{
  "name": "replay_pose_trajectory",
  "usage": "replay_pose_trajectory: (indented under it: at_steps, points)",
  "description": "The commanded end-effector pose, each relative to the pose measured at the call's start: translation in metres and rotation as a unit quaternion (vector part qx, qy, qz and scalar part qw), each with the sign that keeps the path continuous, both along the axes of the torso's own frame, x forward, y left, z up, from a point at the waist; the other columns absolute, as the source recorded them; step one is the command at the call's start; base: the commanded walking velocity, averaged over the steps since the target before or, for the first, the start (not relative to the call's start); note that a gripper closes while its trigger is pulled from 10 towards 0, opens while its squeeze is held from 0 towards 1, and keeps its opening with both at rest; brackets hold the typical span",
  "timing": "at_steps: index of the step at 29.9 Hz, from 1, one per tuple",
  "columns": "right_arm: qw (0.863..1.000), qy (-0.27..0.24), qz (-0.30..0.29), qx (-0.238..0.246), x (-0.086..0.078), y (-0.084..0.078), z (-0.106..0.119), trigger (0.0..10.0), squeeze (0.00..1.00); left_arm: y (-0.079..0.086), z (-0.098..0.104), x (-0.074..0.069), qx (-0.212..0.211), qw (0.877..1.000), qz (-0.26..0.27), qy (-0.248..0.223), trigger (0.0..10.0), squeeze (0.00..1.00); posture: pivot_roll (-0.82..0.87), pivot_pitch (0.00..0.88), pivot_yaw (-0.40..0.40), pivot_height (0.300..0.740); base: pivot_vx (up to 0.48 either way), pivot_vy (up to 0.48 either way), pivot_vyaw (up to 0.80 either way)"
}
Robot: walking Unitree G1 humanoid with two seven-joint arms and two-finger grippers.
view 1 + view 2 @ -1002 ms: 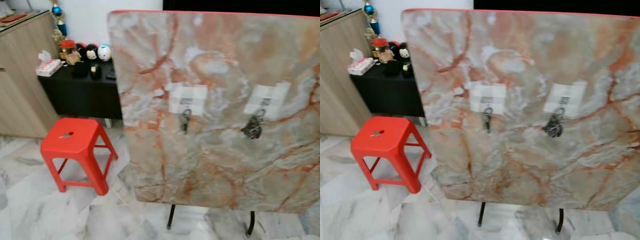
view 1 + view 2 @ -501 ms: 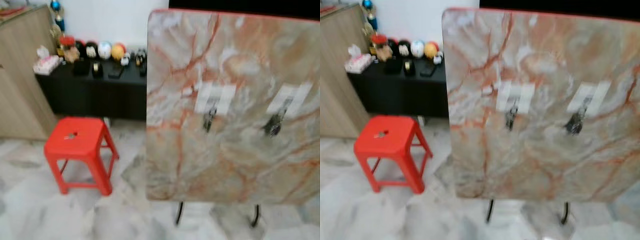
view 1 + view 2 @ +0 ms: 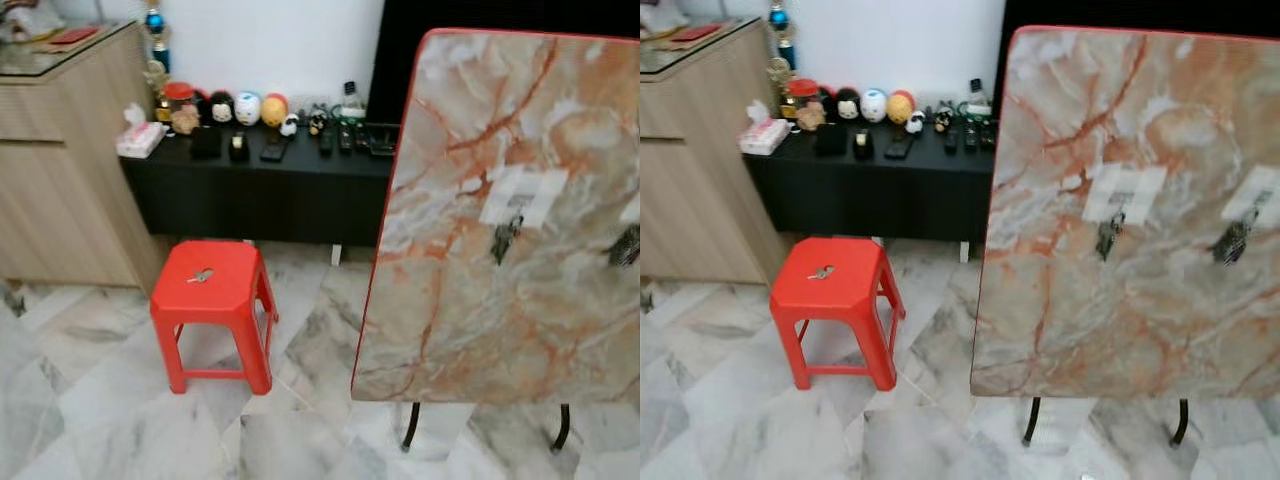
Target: Hang keys on a hook
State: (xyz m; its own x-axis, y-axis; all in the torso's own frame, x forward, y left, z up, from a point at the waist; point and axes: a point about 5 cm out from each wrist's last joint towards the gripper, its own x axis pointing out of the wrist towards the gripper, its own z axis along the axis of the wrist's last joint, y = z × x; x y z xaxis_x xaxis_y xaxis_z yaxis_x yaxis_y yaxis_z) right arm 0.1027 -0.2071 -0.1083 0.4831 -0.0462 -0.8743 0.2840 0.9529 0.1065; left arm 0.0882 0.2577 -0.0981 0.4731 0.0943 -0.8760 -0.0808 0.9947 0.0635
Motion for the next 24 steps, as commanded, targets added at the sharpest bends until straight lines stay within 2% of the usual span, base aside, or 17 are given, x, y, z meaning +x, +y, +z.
replay_pose_trajectory:
  at_steps: [1,24]
  points:
    - [1.0,-0.01,-0.003,0.005,0.0053,0.0039,0.0009,10.0,0.0,0.0077,0.0005,-0.0078,0.009,1.0,0.007,0.011,10.0,0.0,-0.04,0.0,-0.04,0.74,0.0,0.431,0.0]
    - [1.0,-0.021,-0.012,0.011,0.0065,0.0054,0.0014,10.0,0.0,0.0089,0.001,-0.0077,0.008,1.0,0.008,0.01,10.0,0.0,-0.04,0.0,-0.039,0.74,0.0,0.43,0.0]
